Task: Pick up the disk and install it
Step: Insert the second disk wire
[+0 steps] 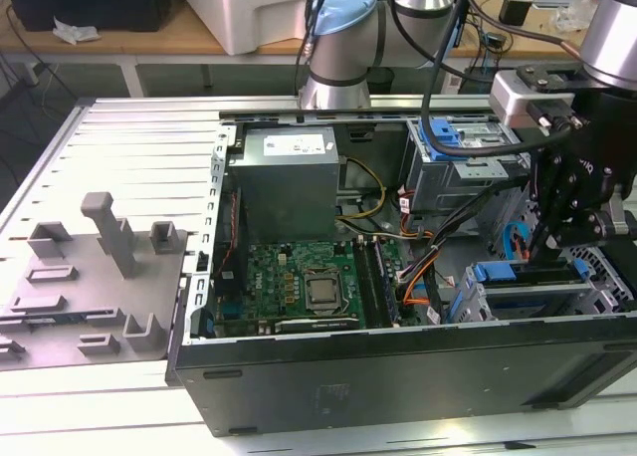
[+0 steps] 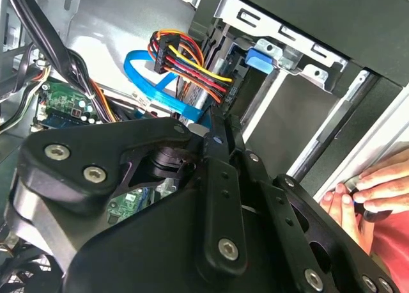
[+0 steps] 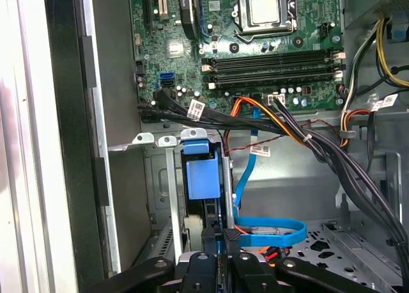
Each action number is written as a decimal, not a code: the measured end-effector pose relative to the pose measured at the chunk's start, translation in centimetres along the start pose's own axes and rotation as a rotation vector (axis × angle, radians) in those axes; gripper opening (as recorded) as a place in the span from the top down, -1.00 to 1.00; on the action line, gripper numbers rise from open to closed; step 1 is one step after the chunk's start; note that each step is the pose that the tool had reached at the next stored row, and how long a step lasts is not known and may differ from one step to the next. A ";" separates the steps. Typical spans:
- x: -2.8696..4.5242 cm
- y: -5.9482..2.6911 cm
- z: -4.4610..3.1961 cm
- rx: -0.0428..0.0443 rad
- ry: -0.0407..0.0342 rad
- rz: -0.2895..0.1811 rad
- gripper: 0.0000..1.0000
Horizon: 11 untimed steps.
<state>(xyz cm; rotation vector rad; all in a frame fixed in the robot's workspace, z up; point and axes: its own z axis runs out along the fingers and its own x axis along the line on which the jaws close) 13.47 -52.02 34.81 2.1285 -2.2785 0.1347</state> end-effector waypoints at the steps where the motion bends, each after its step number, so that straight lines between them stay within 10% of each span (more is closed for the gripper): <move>1: 0.00 0.00 0.04 -0.0001 -0.0001 0.000 0.68; 11: -0.02 -0.02 0.19 0.0000 -0.0003 0.000 0.68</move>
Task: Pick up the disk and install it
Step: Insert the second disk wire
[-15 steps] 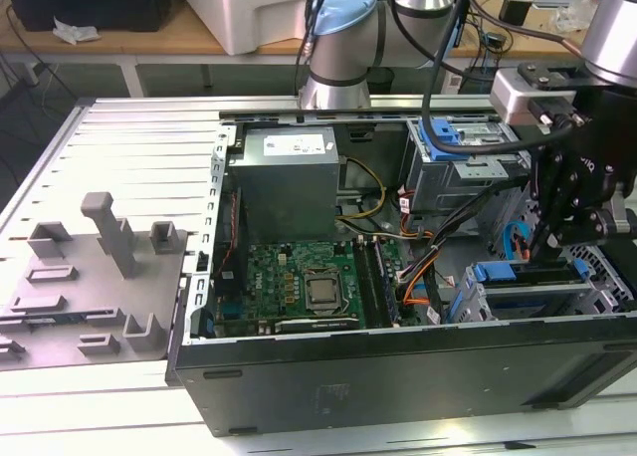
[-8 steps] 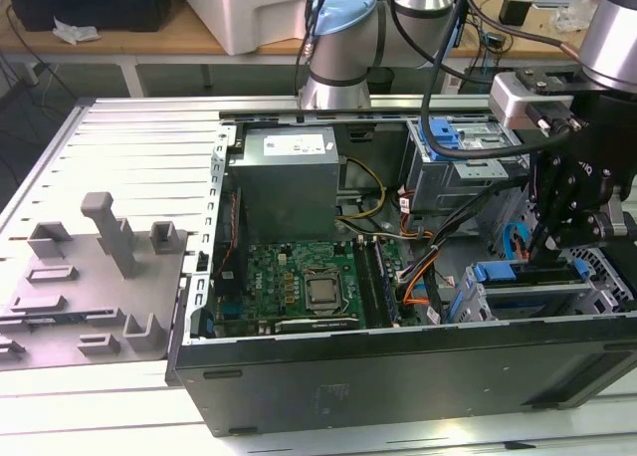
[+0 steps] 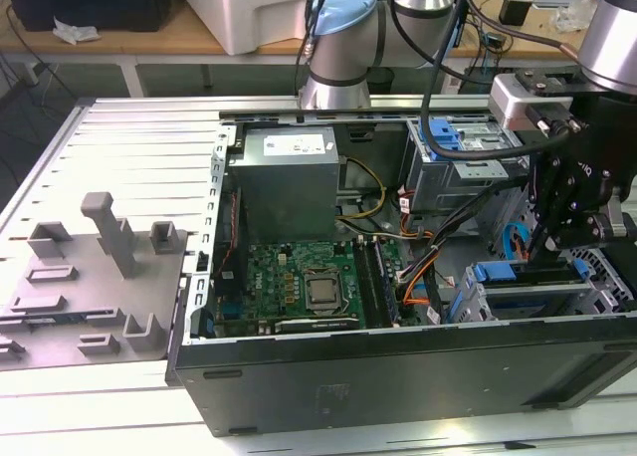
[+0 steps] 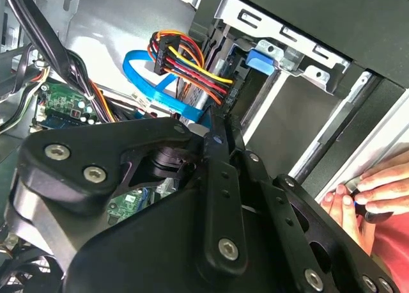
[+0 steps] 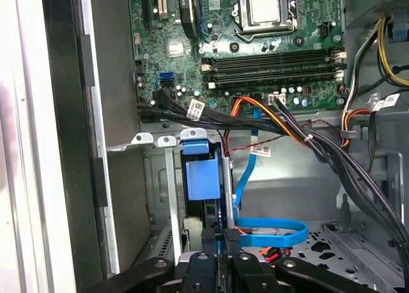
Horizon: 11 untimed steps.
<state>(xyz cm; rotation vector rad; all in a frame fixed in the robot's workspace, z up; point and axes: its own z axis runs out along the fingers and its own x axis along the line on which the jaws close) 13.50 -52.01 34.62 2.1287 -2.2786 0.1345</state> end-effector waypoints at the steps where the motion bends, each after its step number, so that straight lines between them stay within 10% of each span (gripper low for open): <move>1: -0.01 -0.02 0.01 -0.0001 -0.0001 0.000 0.68; 11: 0.07 -0.05 0.25 -0.0005 0.0002 0.000 0.68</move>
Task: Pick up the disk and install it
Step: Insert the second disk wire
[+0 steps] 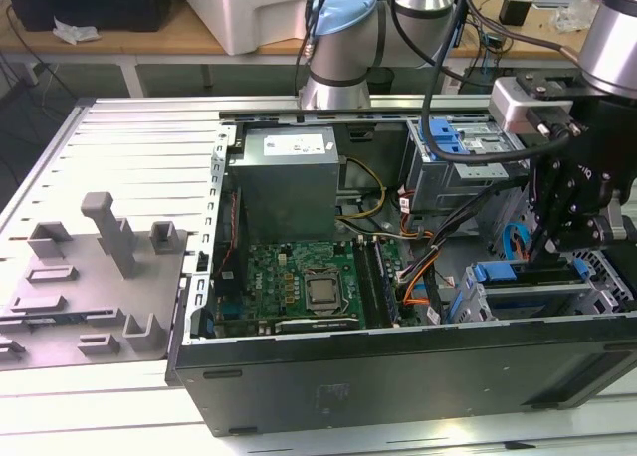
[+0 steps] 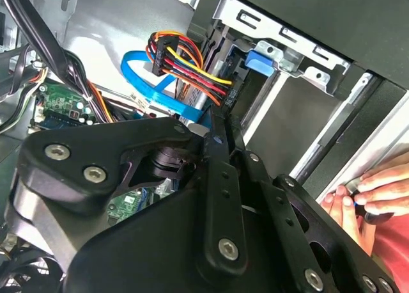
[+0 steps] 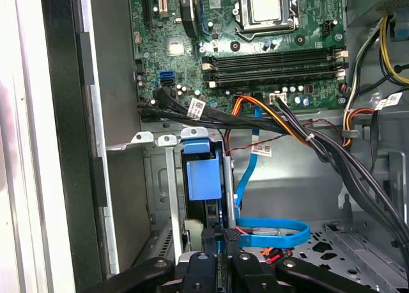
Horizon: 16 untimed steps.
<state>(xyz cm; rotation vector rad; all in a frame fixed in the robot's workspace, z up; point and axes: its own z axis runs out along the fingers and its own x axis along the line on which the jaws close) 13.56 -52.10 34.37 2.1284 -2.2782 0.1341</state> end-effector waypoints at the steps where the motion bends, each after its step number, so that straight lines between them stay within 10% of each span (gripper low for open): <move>1: 0.00 0.00 0.02 0.0000 0.0000 0.000 0.68; 16: -0.03 0.02 0.40 0.0000 0.0001 0.000 0.68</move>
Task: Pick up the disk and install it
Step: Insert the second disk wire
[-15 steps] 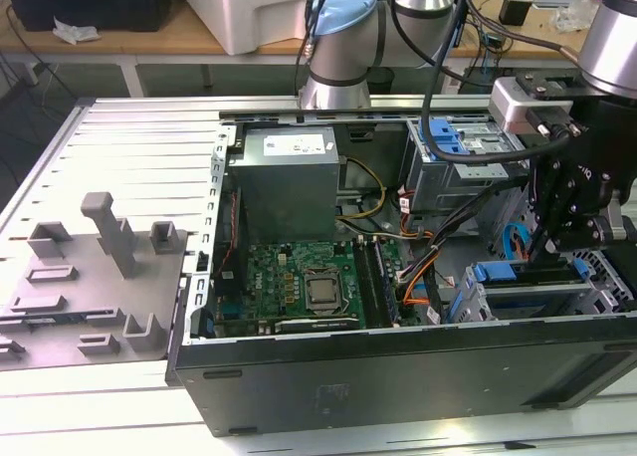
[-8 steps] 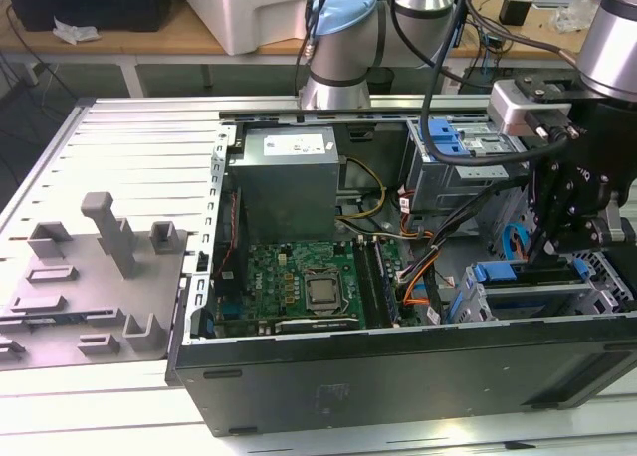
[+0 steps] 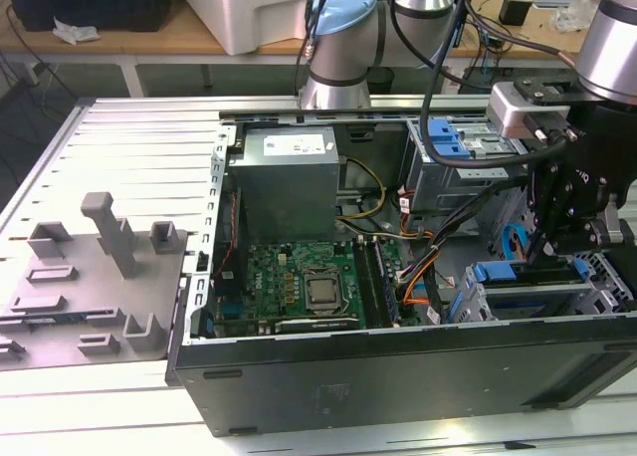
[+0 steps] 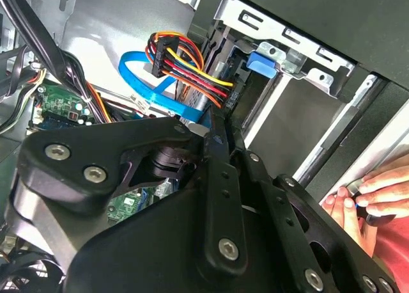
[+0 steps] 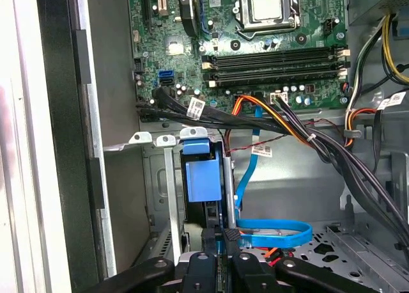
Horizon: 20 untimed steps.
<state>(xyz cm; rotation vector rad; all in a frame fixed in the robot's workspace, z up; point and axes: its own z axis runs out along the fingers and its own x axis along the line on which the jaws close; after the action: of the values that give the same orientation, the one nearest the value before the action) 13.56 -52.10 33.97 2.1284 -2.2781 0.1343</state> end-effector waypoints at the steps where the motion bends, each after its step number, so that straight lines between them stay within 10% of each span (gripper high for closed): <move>1: 0.00 0.00 0.01 0.0000 0.0000 0.000 0.68; 20: -0.01 0.01 0.19 0.0000 -0.0001 0.000 0.68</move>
<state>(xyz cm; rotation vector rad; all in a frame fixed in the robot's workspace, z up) 13.56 -52.10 33.78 2.1284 -2.2782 0.1341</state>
